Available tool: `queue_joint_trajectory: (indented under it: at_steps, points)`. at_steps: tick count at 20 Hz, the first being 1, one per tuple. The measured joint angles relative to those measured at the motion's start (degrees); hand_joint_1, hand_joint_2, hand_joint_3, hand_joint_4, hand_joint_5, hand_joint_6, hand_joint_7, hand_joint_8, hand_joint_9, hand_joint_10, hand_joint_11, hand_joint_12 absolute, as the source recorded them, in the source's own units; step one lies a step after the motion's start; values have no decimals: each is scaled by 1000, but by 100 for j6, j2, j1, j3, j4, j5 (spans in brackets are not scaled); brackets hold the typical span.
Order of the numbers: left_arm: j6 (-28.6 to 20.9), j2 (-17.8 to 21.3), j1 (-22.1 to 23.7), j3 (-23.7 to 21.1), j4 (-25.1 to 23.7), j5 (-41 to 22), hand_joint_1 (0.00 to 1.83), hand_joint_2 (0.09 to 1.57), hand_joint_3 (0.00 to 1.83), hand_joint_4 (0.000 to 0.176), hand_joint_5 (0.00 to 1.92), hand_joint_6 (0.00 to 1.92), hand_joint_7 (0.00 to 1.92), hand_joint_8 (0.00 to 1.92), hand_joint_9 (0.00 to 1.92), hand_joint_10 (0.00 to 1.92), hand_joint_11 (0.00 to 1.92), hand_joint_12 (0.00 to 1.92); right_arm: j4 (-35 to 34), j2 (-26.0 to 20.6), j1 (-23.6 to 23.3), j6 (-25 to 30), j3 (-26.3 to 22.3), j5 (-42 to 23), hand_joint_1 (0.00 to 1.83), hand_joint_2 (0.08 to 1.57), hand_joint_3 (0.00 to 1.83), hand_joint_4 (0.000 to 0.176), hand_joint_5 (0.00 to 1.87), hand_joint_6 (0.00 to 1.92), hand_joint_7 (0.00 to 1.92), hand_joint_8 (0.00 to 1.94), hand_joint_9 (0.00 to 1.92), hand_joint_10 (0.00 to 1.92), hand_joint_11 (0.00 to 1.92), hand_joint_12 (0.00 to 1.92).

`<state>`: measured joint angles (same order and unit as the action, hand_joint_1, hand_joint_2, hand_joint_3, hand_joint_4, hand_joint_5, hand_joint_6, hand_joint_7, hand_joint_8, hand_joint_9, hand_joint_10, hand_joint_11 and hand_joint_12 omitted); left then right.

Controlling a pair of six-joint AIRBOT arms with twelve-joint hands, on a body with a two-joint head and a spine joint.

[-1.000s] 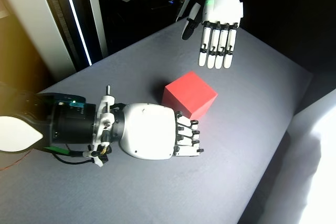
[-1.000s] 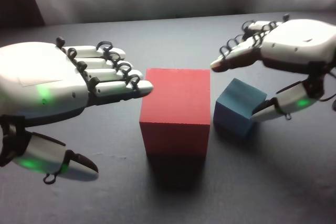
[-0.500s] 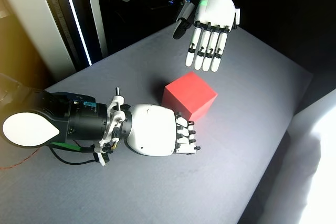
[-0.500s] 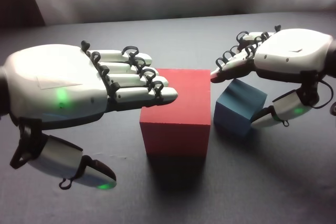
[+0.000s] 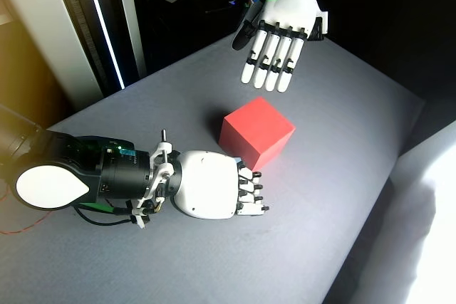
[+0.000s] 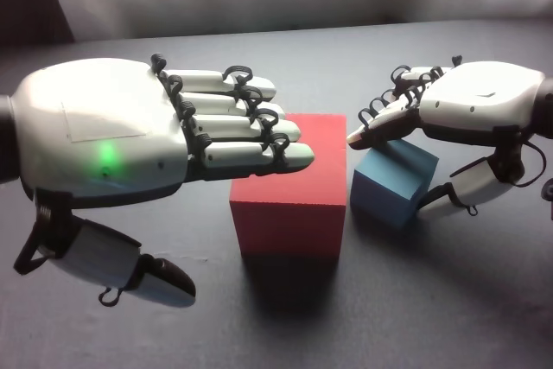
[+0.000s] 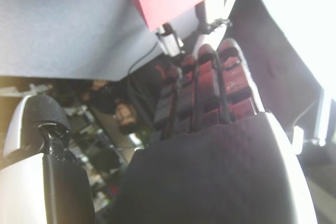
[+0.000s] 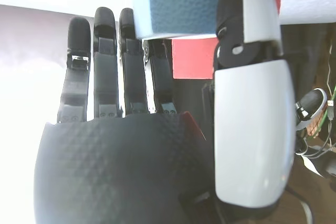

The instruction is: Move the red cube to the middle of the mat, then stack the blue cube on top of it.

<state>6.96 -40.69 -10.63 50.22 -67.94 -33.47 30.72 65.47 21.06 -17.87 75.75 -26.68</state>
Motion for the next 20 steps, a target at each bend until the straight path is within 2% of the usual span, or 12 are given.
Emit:
queue_joint_trajectory:
  at_steps: [1,2,3,6,7,8,9,10,11,14,19,20]
  points:
    - [-57,0,0,0,-55,-9,455,1069,2,0,45,0,72,0,95,0,21,42,-2,0,2,0,0,-7,1081,941,0,0,533,11,578,11,552,22,46,1136]
    - [-125,0,0,0,-168,-9,435,1068,1,0,61,7,95,10,113,8,31,50,-2,0,0,2,0,-7,1137,927,0,0,719,30,781,26,725,49,204,1132]
    - [-129,0,0,0,-173,-9,435,1068,1,0,61,7,95,10,113,8,31,50,-2,0,0,2,0,-11,1137,927,0,0,719,30,781,26,725,49,204,1132]
    - [-157,0,0,0,-175,-15,368,1077,5,0,52,5,109,10,112,7,14,62,-24,0,0,4,0,-76,1192,973,1,0,924,19,1007,15,963,48,402,1063]
    - [-179,0,0,0,-173,-20,387,1073,2,0,58,7,117,12,129,13,23,69,-24,0,0,4,0,-92,1185,1038,8,0,1060,617,1099,11,1047,39,478,1043]
    - [-195,0,0,0,-168,-24,408,1067,0,0,58,6,120,11,134,13,20,71,-24,0,0,4,0,-94,1231,1061,1,0,1018,848,1165,537,1100,31,527,1031]
    - [-195,0,0,2,-168,-28,374,1075,3,0,63,7,111,6,120,6,22,75,-24,0,0,2,0,-96,1235,1076,3,4,1001,921,1132,724,1152,40,570,1035]
    - [-195,0,0,9,-170,-33,361,1073,1,0,85,15,109,4,109,1,25,78,-22,0,0,4,0,-98,1355,1071,0,0,1023,870,1165,720,978,835,619,1041]
    - [-195,0,0,13,-164,-33,389,1070,0,0,84,12,109,4,112,2,24,81,-22,0,0,4,0,-105,1380,1068,2,0,1011,873,1167,747,950,989,643,1048]
    - [-195,0,0,13,-133,-35,429,1060,0,0,56,8,100,8,106,7,20,83,46,-17,-96,2,26,-61,1382,1083,1,0,974,923,1116,842,926,1069,650,1041]
    - [-195,0,0,11,-125,-33,422,1064,2,0,97,4,146,5,138,4,17,115,9,-321,-820,4,103,-90,1380,1090,0,0,972,928,1109,862,889,1104,628,1056]
    - [-195,0,0,13,-125,-33,455,1064,1,0,30,0,74,2,82,0,3,57,11,-352,-892,17,103,-87,1382,1084,0,0,983,910,1128,844,903,1072,626,1088]
